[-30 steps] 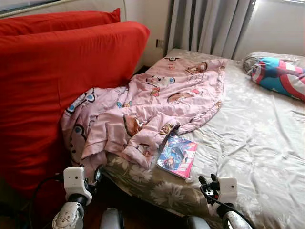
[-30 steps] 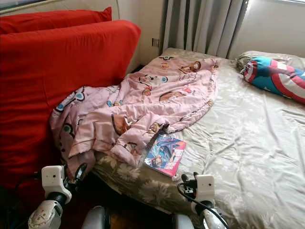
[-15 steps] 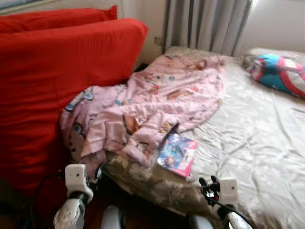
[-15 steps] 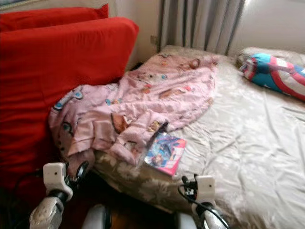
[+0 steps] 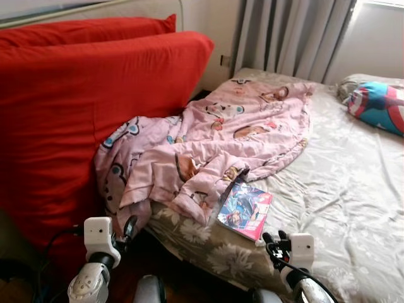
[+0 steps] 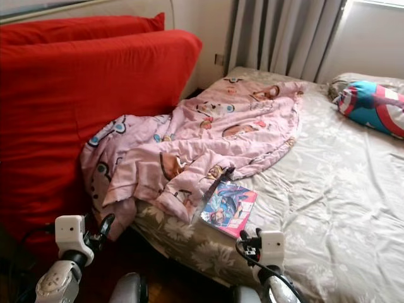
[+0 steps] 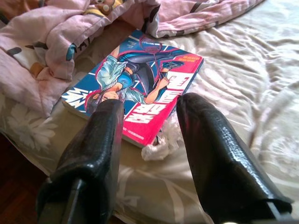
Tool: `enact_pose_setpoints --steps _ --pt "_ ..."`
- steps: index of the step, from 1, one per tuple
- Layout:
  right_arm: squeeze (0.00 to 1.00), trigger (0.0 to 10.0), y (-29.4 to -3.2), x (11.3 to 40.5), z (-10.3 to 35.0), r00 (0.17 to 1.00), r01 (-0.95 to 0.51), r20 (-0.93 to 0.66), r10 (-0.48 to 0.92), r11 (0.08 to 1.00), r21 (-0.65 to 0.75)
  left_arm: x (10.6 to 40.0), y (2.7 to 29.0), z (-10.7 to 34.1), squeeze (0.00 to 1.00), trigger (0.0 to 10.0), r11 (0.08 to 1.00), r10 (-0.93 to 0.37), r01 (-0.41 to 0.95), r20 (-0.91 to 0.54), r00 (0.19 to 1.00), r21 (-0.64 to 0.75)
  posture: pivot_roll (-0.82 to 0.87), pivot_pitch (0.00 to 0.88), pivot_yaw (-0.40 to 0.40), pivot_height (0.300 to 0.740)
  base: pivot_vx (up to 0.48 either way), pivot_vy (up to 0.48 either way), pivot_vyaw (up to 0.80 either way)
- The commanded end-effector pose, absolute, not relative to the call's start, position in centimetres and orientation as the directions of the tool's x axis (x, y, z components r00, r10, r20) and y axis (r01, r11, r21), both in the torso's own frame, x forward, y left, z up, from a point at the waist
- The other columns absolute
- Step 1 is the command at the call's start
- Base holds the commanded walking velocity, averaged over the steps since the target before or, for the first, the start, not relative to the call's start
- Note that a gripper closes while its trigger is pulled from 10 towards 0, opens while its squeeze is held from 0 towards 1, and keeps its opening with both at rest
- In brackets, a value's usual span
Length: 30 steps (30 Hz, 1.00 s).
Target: Clean up the room
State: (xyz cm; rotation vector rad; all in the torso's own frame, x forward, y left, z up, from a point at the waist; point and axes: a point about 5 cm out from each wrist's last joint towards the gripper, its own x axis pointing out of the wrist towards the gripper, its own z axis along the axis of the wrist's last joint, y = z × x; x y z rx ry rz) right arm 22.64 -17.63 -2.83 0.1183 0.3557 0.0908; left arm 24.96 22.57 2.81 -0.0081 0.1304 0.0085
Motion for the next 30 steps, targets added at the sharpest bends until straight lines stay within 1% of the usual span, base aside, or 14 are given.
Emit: enact_pose_setpoints --steps 1,5,11,16,20,24,27,29,30 --pt "0.00 10.0 -17.7 23.3 -2.5 0.935 -0.055 -0.339 0.100 0.989 0.139 25.4 22.5 3.3 0.00 10.0 1.000 -0.001 0.000 -0.115 0.993 -0.007 -0.01 0.000 -0.044 0.604 0.375 0.000 0.00" --pt "0.00 10.0 -17.6 23.5 -2.5 0.934 -0.048 -0.343 0.096 0.988 0.145 25.6 22.4 3.5 0.00 10.0 1.000 -0.007 0.006 -0.111 0.994 -0.006 -0.01 0.000 -0.040 0.604 0.385 0.000 0.00" --pt "0.00 10.0 -17.1 23.7 -2.4 0.932 -0.082 -0.341 0.125 0.987 0.140 25.7 22.6 3.7 0.00 10.0 1.000 -0.011 0.011 -0.109 0.994 -0.002 -0.01 0.000 -0.032 0.604 0.392 0.000 0.00" --pt "0.00 10.0 -17.1 23.9 -2.7 0.925 -0.058 -0.364 0.107 0.988 0.144 25.8 22.5 3.9 0.00 10.0 1.000 -0.021 0.022 -0.104 0.994 0.002 -0.01 0.004 -0.027 0.604 0.000 0.000 0.00" --pt "0.00 10.0 -17.2 24.2 -3.1 0.901 -0.030 -0.426 0.088 0.990 0.141 26.0 22.2 4.6 0.00 10.0 0.999 -0.045 0.045 -0.090 0.995 0.001 0.00 0.039 -0.016 0.604 0.000 0.000 0.00" --pt "0.00 10.0 -17.2 24.6 -3.1 0.895 -0.008 -0.440 0.077 0.988 0.156 26.2 21.9 5.2 0.00 10.0 0.997 -0.073 0.073 -0.077 0.994 0.001 0.01 0.062 -0.012 0.604 0.000 0.000 0.00" --pt "0.00 10.0 -17.2 25.4 -3.0 0.876 0.020 -0.478 0.057 0.988 0.154 26.6 21.7 5.7 0.00 10.0 0.996 -0.087 0.087 -0.069 0.994 -0.004 0.03 0.117 -0.006 0.604 0.000 0.000 0.00" --pt "0.00 10.0 -17.2 25.5 -3.0 0.876 0.021 -0.479 0.056 0.988 0.153 26.6 21.6 5.8 0.00 10.0 0.996 -0.089 0.088 -0.066 0.994 -0.006 0.03 0.127 -0.006 0.604 0.000 0.000 0.00" --pt "1.00 10.0 -17.3 25.7 -2.9 0.877 0.025 -0.479 0.049 0.989 0.146 26.6 21.5 5.9 0.00 10.0 0.996 -0.092 0.092 -0.064 0.994 -0.006 0.03 0.130 -0.006 0.604 0.000 0.000 0.00"
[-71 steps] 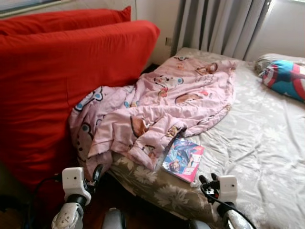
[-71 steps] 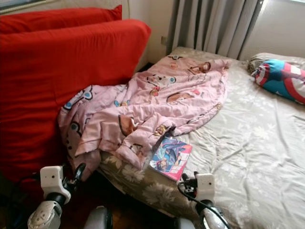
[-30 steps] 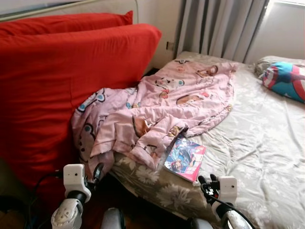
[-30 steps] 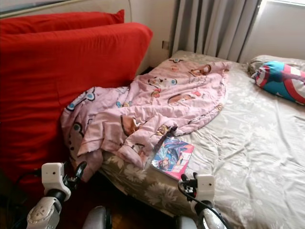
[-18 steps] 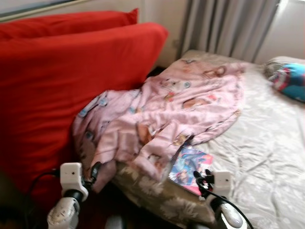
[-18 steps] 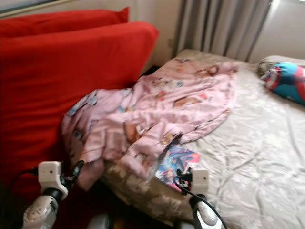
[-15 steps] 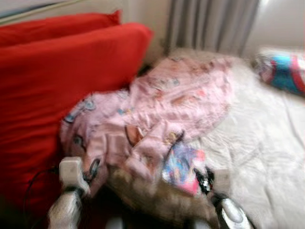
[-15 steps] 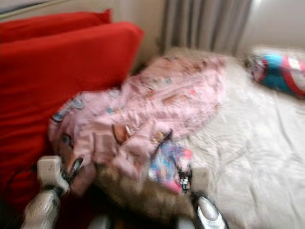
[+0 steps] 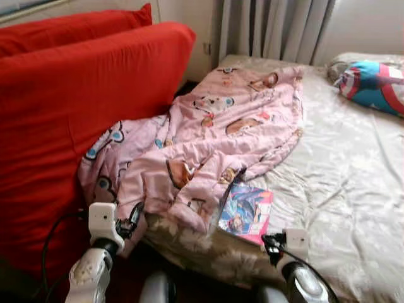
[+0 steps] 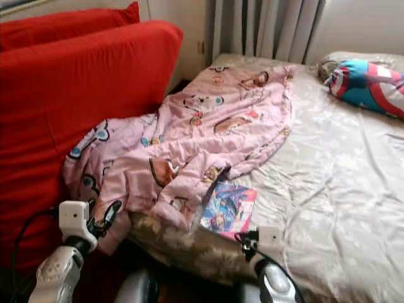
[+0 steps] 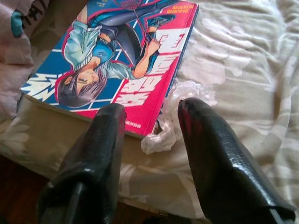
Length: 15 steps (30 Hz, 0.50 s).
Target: Clean up the room
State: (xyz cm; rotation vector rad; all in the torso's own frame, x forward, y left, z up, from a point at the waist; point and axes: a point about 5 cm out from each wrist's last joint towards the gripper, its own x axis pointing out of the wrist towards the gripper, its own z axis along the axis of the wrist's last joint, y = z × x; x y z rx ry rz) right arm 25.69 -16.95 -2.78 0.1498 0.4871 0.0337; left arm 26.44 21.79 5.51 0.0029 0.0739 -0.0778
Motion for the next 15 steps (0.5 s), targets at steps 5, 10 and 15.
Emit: enact_pose_setpoints --steps 5,10,15 --pt "1.00 10.0 -17.6 26.7 -2.2 0.888 0.086 -0.460 0.010 0.979 0.186 26.4 21.3 6.4 0.00 10.0 0.996 -0.091 0.089 -0.057 0.994 -0.030 0.05 0.164 -0.006 0.604 0.000 0.000 0.00" --pt "1.00 10.0 -17.5 27.9 -1.4 0.893 0.100 -0.449 -0.016 0.982 0.163 26.2 21.4 7.3 0.00 10.0 0.995 -0.091 0.090 -0.038 0.995 -0.030 0.05 0.205 -0.004 0.604 0.000 0.000 0.00" --pt "0.00 10.0 -17.4 29.1 -0.4 0.906 0.103 -0.424 -0.017 0.978 0.181 25.9 20.8 7.9 0.00 10.0 0.993 -0.113 0.112 -0.025 0.993 -0.023 0.07 0.242 -0.005 0.604 0.000 0.000 0.00"
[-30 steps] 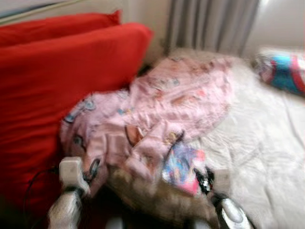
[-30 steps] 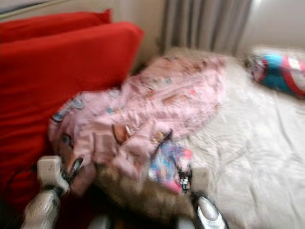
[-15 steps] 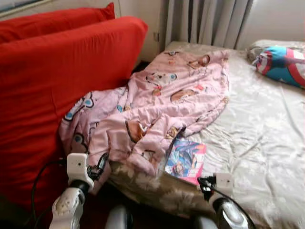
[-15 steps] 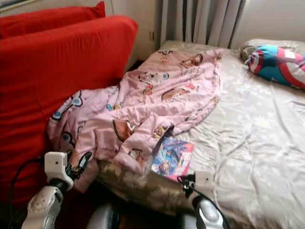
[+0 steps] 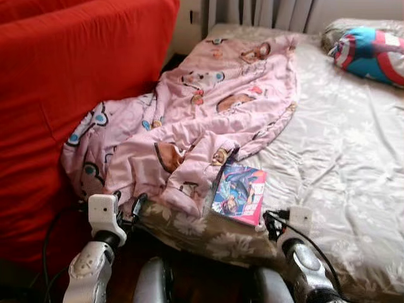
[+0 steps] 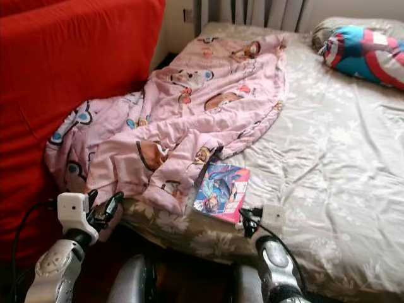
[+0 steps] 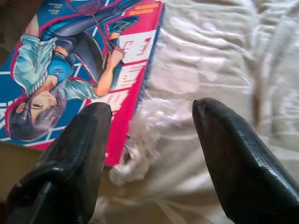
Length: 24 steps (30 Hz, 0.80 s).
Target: Clean up the room
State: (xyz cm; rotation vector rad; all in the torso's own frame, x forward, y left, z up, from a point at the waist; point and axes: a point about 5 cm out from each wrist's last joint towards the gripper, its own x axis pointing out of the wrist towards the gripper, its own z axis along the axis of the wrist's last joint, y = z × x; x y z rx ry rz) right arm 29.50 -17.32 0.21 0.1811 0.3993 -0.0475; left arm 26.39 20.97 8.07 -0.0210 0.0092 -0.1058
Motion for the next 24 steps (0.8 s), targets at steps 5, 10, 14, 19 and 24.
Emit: enact_pose_setpoints --steps 5,10,14,19,24 --pt "0.00 10.0 -17.4 29.6 0.1 0.908 0.097 -0.419 -0.007 0.976 0.195 25.5 20.5 9.0 0.00 10.0 0.994 -0.108 0.108 -0.003 0.994 -0.020 0.08 0.287 -0.011 0.604 0.000 0.000 0.00" --pt "0.00 10.0 -17.6 30.2 0.5 0.906 0.111 -0.423 -0.022 0.976 0.187 24.5 20.2 10.2 0.00 10.0 0.993 -0.118 0.118 0.019 0.993 -0.005 0.11 0.320 -0.018 0.604 0.000 0.000 0.00" --pt "0.00 10.0 -17.3 30.8 1.0 0.908 0.113 -0.419 -0.012 0.970 0.217 23.7 20.3 10.9 0.00 10.0 0.994 -0.108 0.108 0.026 0.994 -0.001 0.12 0.336 -0.019 0.604 0.000 0.000 0.00" --pt "0.00 10.0 -17.0 31.4 1.6 0.914 0.098 -0.406 0.006 0.967 0.234 23.3 20.3 11.3 0.00 10.0 0.994 -0.110 0.110 0.021 0.994 0.010 0.14 0.346 -0.014 0.604 0.000 0.000 0.00" --pt "0.00 0.9 -16.6 31.9 2.0 0.920 0.089 -0.392 0.023 0.961 0.264 22.9 20.2 11.6 0.00 10.0 0.994 -0.112 0.112 0.008 0.994 0.015 0.14 0.352 -0.006 0.604 0.000 0.000 0.00"
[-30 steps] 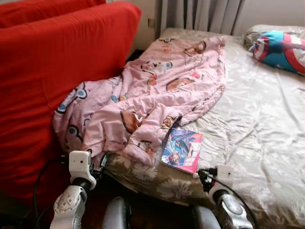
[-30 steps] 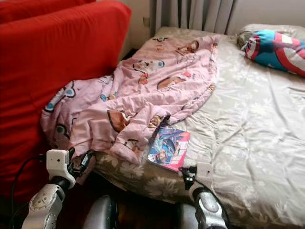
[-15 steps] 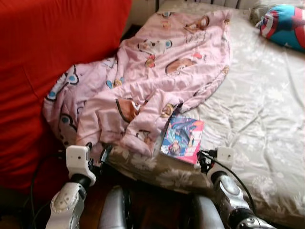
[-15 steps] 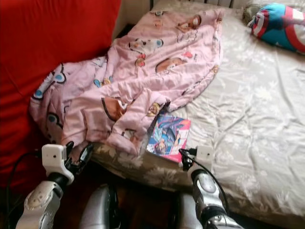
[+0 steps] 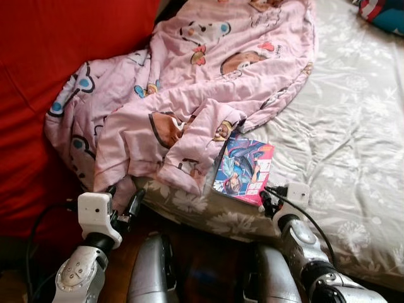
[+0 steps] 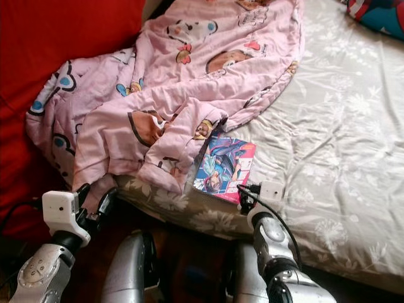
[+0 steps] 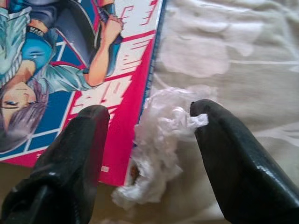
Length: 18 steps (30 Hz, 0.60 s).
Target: Clean up the room
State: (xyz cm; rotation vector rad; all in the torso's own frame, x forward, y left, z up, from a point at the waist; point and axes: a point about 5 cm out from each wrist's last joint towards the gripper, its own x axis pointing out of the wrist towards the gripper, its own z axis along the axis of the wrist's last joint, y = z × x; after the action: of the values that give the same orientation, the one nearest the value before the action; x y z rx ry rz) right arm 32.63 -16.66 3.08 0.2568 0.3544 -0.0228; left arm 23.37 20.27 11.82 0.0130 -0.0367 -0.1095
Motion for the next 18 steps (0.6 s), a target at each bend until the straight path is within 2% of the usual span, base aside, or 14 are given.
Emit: enact_pose_setpoints --steps 1,18 --pt "0.00 0.0 -16.55 31.95 2.11 0.920 0.090 -0.391 0.022 0.960 0.266 22.86 20.21 11.63 0.00 10.0 0.994 -0.112 0.112 0.004 0.994 0.016 0.14 0.353 -0.005 0.604 0.000 0.000 0.00" --pt "0.00 0.0 -16.49 32.14 2.30 0.923 0.107 -0.385 0.010 0.953 0.282 22.91 20.35 11.66 0.00 10.0 0.994 -0.109 0.109 -0.020 0.994 0.026 0.15 0.336 -0.001 0.604 0.000 0.000 0.00"
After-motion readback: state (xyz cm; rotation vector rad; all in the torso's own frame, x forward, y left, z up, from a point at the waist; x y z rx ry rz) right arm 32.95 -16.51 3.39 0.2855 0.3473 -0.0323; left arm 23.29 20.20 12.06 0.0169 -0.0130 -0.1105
